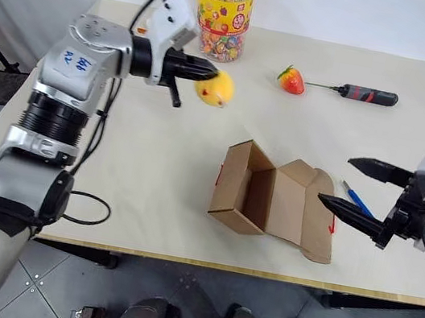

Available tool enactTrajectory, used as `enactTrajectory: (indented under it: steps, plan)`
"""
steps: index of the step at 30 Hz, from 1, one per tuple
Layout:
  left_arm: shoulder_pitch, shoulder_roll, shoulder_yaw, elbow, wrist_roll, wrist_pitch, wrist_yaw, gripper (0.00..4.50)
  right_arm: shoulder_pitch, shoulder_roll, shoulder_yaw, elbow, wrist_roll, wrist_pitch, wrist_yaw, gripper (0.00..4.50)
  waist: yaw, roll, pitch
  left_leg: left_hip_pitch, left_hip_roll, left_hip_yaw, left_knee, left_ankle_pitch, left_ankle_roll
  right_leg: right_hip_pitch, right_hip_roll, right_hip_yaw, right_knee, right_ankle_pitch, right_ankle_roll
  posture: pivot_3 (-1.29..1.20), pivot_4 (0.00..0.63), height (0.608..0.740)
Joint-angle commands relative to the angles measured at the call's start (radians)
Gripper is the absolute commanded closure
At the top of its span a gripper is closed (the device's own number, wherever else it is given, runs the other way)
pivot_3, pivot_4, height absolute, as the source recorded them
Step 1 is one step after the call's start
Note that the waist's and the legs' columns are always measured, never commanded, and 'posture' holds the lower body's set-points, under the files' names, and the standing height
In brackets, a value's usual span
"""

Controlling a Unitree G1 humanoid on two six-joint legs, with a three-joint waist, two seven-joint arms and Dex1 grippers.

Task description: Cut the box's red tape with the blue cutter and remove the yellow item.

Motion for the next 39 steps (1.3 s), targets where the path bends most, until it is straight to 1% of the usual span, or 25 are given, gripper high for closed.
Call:
enactTrajectory:
  steps: [1, 2, 5, 6, 7, 8, 11, 14, 16, 18, 20, 21, 23, 25, 27, 29, 30, 32, 34, 35, 38, 39]
  plan:
    - [0.003, 0.072, -0.003, 0.006, 0.061, 0.05, 0.055, 4.48, -0.027, -0.003, 0.019, 0.053, -0.032, -0.091, 0.068, 0.0, -0.001, 0.0, 0.0, 0.0, 0.0, 0.0, 0.0, 0.0, 0.0, 0.0, 0.0, 0.0, 0.0, 0.0, 0.0, 0.0, 0.15, 0.74]
    - [0.014, 0.103, -0.014, 0.017, 0.091, 0.067, 0.076, 4.48, -0.041, -0.01, 0.04, 0.085, -0.044, -0.111, 0.098, 0.0, -0.002, 0.0, 0.0, 0.0, 0.0, 0.0, 0.0, 0.0, 0.0, 0.0, 0.0, 0.0, 0.0, 0.0, 0.0, 0.0, 0.15, 0.74]
    - [0.112, 0.22, -0.046, -0.032, 0.161, 0.108, 0.075, 4.48, -0.088, -0.015, 0.102, 0.175, -0.072, -0.166, 0.174, 0.0, -0.008, 0.0, 0.0, 0.001, 0.0, 0.001, -0.002, 0.0, 0.0, 0.0, 0.0, 0.0, 0.0, 0.0, 0.0, 0.0, 0.15, 0.74]
    - [0.142, 0.243, -0.037, -0.052, 0.159, 0.138, 0.076, 4.48, -0.11, -0.018, 0.129, 0.209, -0.085, -0.185, 0.204, 0.0, -0.009, 0.0, 0.0, 0.002, 0.0, 0.001, -0.002, 0.0, 0.0, 0.0, 0.0, 0.0, 0.0, 0.0, 0.0, 0.0, 0.15, 0.74]
    - [0.159, 0.254, -0.029, -0.063, 0.156, 0.16, 0.078, 4.09, -0.126, -0.021, 0.148, 0.234, -0.095, -0.198, 0.226, 0.0, -0.011, 0.0, 0.0, 0.002, 0.0, 0.002, -0.003, 0.0, 0.0, 0.0, 0.0, 0.0, 0.0, 0.0, 0.0, 0.0, 0.15, 0.74]
    - [0.17, 0.263, -0.033, -0.074, 0.162, 0.17, 0.077, 3.92, -0.149, -0.022, 0.167, 0.266, -0.105, -0.21, 0.246, 0.0, -0.011, 0.0, 0.0, 0.002, 0.0, 0.002, -0.002, 0.0, 0.0, 0.0, 0.0, 0.0, 0.001, 0.0, 0.0, 0.0, 0.15, 0.74]
    - [0.2, 0.288, -0.039, -0.128, 0.158, 0.213, 0.047, 3.01, -0.202, -0.02, 0.211, 0.341, -0.135, -0.241, 0.289, 0.0, 0.0, -0.002, 0.001, 0.0, 0.0, 0.002, 0.001, 0.0, 0.0, 0.0, 0.0, 0.0, 0.002, 0.0, 0.0, 0.0, 0.15, 0.74]
    - [0.236, 0.308, -0.014, -0.2, 0.121, 0.253, 0.01, 2.18, -0.254, -0.012, 0.238, 0.398, -0.15, -0.263, 0.316, 0.0, 0.002, -0.002, 0.001, -0.001, 0.0, 0.002, 0.004, 0.0, 0.0, 0.001, -0.001, 0.0, 0.004, 0.0, 0.0, 0.0, 0.15, 0.74]
    - [0.273, 0.331, 0.014, -0.271, 0.071, 0.278, -0.042, 1.48, -0.292, -0.003, 0.244, 0.416, -0.138, -0.263, 0.329, 0.0, -0.002, -0.002, 0.001, -0.001, 0.0, 0.0, 0.004, 0.0, 0.0, 0.002, -0.001, 0.0, 0.004, 0.0, 0.0, 0.0, 0.15, 0.74]
    - [0.302, 0.348, 0.029, -0.311, 0.039, 0.287, -0.073, 0.91, -0.318, 0.002, 0.252, 0.432, -0.133, -0.262, 0.34, 0.0, -0.005, -0.002, 0.001, 0.0, 0.0, -0.002, 0.004, 0.0, 0.0, 0.001, -0.001, 0.0, 0.004, 0.0, 0.0, 0.0, 0.15, 0.74]
    - [0.375, 0.373, 0.071, -0.375, -0.038, 0.253, -0.153, 0.4, -0.355, 0.01, 0.281, 0.481, -0.151, -0.288, 0.381, 0.0, -0.009, -0.002, 0.001, 0.0, 0.001, -0.003, 0.004, 0.0, 0.0, 0.001, -0.001, 0.0, 0.004, 0.0, 0.0, 0.0, 0.15, 0.74]
    - [0.414, 0.385, 0.1, -0.406, -0.08, 0.24, -0.187, 0.04, -0.372, 0.013, 0.292, 0.503, -0.158, -0.297, 0.398, 0.0, -0.01, -0.002, 0.001, 0.001, 0.001, -0.002, 0.004, 0.0, 0.0, 0.001, -0.001, 0.0, 0.004, 0.0, 0.0, 0.0, 0.15, 0.74]
    - [0.512, 0.406, 0.166, -0.472, -0.166, 0.223, -0.252, 0.04, -0.4, 0.017, 0.306, 0.54, -0.168, -0.311, 0.422, 0.0, -0.018, -0.002, 0.001, 0.002, 0.001, -0.002, 0.004, 0.0, 0.0, 0.001, -0.001, 0.0, 0.005, 0.0, 0.0, 0.0, 0.15, 0.74]
    - [0.631, 0.431, 0.213, -0.526, -0.206, 0.152, -0.29, 0.04, -0.428, 0.019, 0.322, 0.585, -0.186, -0.332, 0.442, 0.0, -0.028, -0.002, 0.001, 0.002, 0.002, -0.001, 0.004, 0.0, 0.0, 0.001, -0.001, 0.001, 0.005, 0.0, 0.0, 0.0, 0.15, 0.74]
    - [0.736, 0.388, 0.317, -0.589, -0.311, 0.134, -0.302, 0.04, -0.442, 0.009, 0.346, 0.649, -0.231, -0.368, 0.465, 0.0, -0.03, -0.002, 0.002, 0.003, 0.003, -0.001, 0.004, 0.0, 0.0, 0.001, -0.001, 0.002, 0.005, 0.0, -0.001, 0.0, 0.15, 0.74]
    - [0.799, 0.309, 0.439, -0.627, -0.443, 0.112, -0.3, 0.04, -0.416, -0.006, 0.35, 0.69, -0.271, -0.413, 0.483, 0.0, -0.023, -0.002, 0.002, 0.003, 0.007, -0.001, 0.004, 0.0, 0.0, 0.001, -0.001, 0.002, 0.006, 0.0, -0.001, 0.0, 0.15, 0.74]
    - [0.849, 0.285, 0.462, -0.652, -0.43, 0.063, -0.262, 0.04, -0.377, -0.017, 0.339, 0.706, -0.294, -0.437, 0.483, 0.0, -0.017, -0.002, 0.002, 0.002, 0.007, -0.002, 0.006, 0.0, 0.0, 0.002, -0.001, 0.001, 0.006, 0.0, -0.001, 0.0, 0.15, 0.74]
    - [0.95, 0.258, 0.477, -0.7, -0.351, -0.086, -0.19, 0.04, -0.3, -0.035, 0.313, 0.72, -0.321, -0.477, 0.484, 0.0, -0.01, -0.002, 0.001, 0.002, 0.007, -0.004, 0.007, 0.0, 0.0, 0.004, -0.002, 0.001, 0.006, 0.0, -0.001, 0.0, 0.15, 0.74]
    - [1.007, 0.246, 0.482, -0.715, -0.38, -0.108, -0.195, 0.04, -0.241, -0.041, 0.288, 0.71, -0.325, -0.487, 0.472, 0.0, -0.005, -0.002, 0.001, 0.004, 0.006, -0.004, 0.007, -0.001, -0.001, 0.006, -0.001, 0.001, 0.005, 0.0, -0.001, 0.0, 0.15, 0.74]
    - [1.043, 0.25, 0.484, -0.702, -0.422, -0.086, -0.233, 0.04, -0.204, -0.032, 0.259, 0.696, -0.319, -0.482, 0.443, 0.0, -0.005, -0.002, 0.001, 0.004, 0.006, -0.004, 0.007, -0.001, -0.001, 0.006, -0.001, 0.001, 0.004, 0.0, -0.001, 0.0, 0.15, 0.74]
    - [1.153, 0.221, 0.482, -0.697, -0.419, -0.159, -0.226, 0.04, -0.072, 0.011, 0.163, 0.656, -0.313, -0.47, 0.327, 0.0, -0.004, 0.001, 0.0, 0.006, 0.007, -0.002, 0.009, -0.001, 0.0, 0.008, -0.001, 0.002, 0.005, 0.0, -0.001, 0.0, 0.15, 0.74]
    - [1.171, 0.214, 0.487, -0.701, -0.443, -0.142, -0.224, 0.04, -0.045, 0.03, 0.139, 0.628, -0.31, -0.461, 0.28, 0.0, -0.004, 0.001, 0.0, 0.009, 0.007, -0.002, 0.008, -0.001, 0.0, 0.01, -0.001, 0.002, 0.005, 0.0, -0.001, 0.0, 0.15, 0.74]
